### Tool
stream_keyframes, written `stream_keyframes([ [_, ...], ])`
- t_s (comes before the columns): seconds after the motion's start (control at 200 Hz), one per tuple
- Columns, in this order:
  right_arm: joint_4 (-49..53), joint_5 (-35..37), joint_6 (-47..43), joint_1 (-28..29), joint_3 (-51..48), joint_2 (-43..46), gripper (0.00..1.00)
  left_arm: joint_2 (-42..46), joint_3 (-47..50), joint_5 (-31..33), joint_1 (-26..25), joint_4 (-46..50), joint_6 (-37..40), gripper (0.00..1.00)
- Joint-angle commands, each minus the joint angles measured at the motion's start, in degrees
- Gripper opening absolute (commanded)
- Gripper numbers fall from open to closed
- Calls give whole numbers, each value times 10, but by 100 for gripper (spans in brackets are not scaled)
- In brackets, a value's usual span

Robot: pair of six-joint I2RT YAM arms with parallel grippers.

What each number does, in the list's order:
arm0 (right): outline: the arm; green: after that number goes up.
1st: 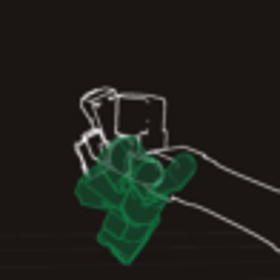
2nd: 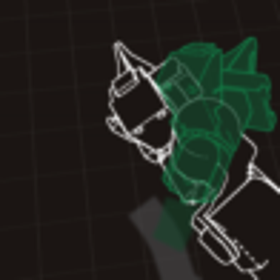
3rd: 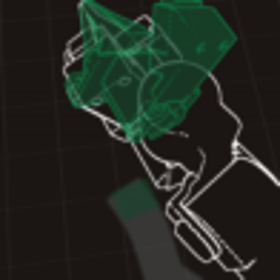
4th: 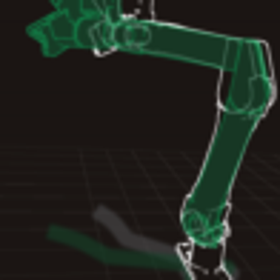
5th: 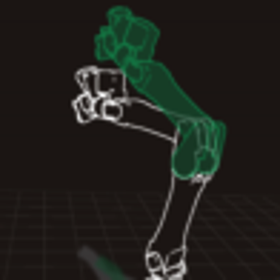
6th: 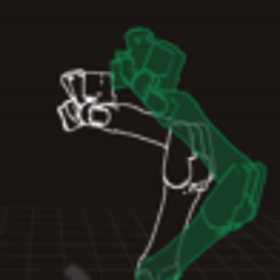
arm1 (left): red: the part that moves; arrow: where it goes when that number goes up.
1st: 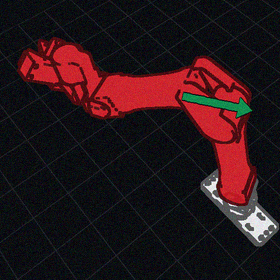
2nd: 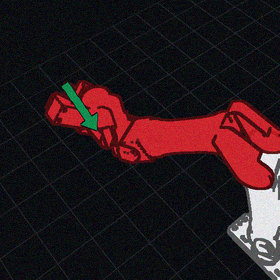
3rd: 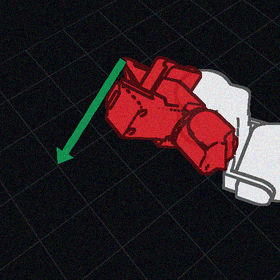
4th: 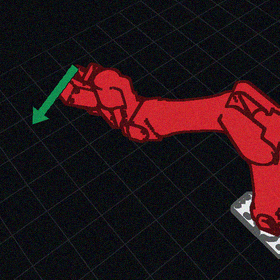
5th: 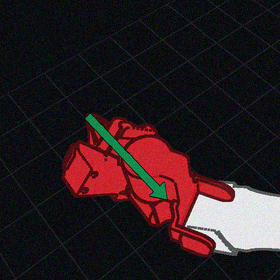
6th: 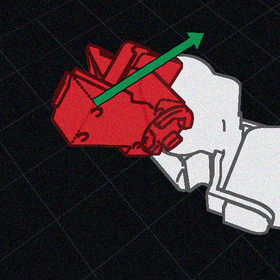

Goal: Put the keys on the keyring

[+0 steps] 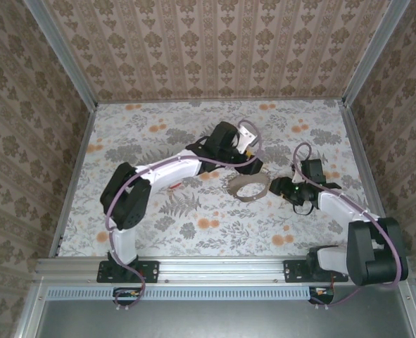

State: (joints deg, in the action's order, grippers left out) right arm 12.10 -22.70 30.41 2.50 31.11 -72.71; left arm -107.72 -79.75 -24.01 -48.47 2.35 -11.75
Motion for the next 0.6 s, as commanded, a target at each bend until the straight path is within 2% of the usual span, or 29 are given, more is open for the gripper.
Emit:
stream_keyframes([
  [0.0,-6,28,-21,5,28,-17,54,41,54,11,12,-58,-46,69],
  [0.195,-9,33,-30,16,60,-57,53,78,103,23,20,-80,-61,70],
  [0.595,-32,40,-29,46,116,-163,50,105,127,35,20,-82,-64,70],
])
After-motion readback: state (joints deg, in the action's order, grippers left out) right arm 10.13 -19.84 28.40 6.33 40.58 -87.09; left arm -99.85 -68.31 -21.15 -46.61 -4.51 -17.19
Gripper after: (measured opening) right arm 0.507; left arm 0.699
